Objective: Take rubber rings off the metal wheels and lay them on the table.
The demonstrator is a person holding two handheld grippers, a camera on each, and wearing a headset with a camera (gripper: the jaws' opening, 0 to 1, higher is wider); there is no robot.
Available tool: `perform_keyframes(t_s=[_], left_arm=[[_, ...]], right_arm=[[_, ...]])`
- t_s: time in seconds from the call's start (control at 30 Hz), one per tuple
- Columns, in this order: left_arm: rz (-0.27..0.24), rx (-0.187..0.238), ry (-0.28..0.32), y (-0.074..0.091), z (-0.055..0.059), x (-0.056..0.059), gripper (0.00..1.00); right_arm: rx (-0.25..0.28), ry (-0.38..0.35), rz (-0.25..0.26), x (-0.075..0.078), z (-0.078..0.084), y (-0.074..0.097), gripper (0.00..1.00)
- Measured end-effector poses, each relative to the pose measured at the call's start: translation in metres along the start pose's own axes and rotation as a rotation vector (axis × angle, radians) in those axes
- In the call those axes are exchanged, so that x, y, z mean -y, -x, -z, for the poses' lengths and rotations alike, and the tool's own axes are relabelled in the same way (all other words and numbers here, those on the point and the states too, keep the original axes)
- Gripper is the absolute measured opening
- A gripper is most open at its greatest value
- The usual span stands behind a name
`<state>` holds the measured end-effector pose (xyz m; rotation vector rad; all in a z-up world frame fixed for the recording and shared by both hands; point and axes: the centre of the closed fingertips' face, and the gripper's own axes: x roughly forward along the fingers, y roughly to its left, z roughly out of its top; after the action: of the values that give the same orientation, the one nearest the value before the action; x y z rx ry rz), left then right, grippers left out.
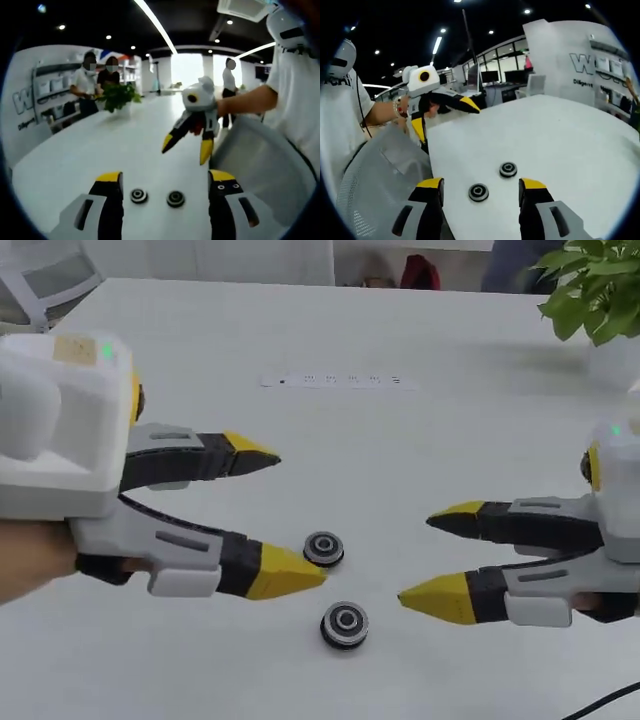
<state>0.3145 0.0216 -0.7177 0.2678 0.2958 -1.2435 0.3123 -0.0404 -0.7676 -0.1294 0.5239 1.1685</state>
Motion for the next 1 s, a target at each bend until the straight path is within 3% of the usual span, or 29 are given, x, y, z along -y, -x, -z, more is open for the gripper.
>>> perform_keyframes(t_s=[0.07, 0.37, 0.47, 0.57, 0.77, 1.0], left_arm=[[0.03, -0.009, 0.017, -0.006, 0.006, 0.002, 0.71], [0.048, -0.031, -0.008, -0.024, 0.019, 0.003, 0.66], [0.074, -0.035, 0.034, -0.029, 0.026, 0.004, 0.65], [0.077, -0.053, 0.034, -0.033, 0.034, 0.002, 0.64], [0.086, -0.075, 0.026, -0.041, 0.045, 0.0, 0.59], [0.136, -0.098, 0.015, -0.053, 0.055, 0.007, 0.53]], right_arm=[[-0.004, 0.005, -0.007, 0.0, 0.002, -0.004, 0.56], [-0.066, 0.018, -0.066, -0.001, 0.021, -0.017, 0.51], [-0.078, 0.03, -0.089, -0.004, 0.026, -0.021, 0.49], [-0.098, 0.071, -0.11, -0.005, 0.032, -0.024, 0.44], [-0.114, 0.109, -0.122, -0.001, 0.042, -0.033, 0.38], [-0.136, 0.113, -0.135, 0.003, 0.058, -0.04, 0.33]])
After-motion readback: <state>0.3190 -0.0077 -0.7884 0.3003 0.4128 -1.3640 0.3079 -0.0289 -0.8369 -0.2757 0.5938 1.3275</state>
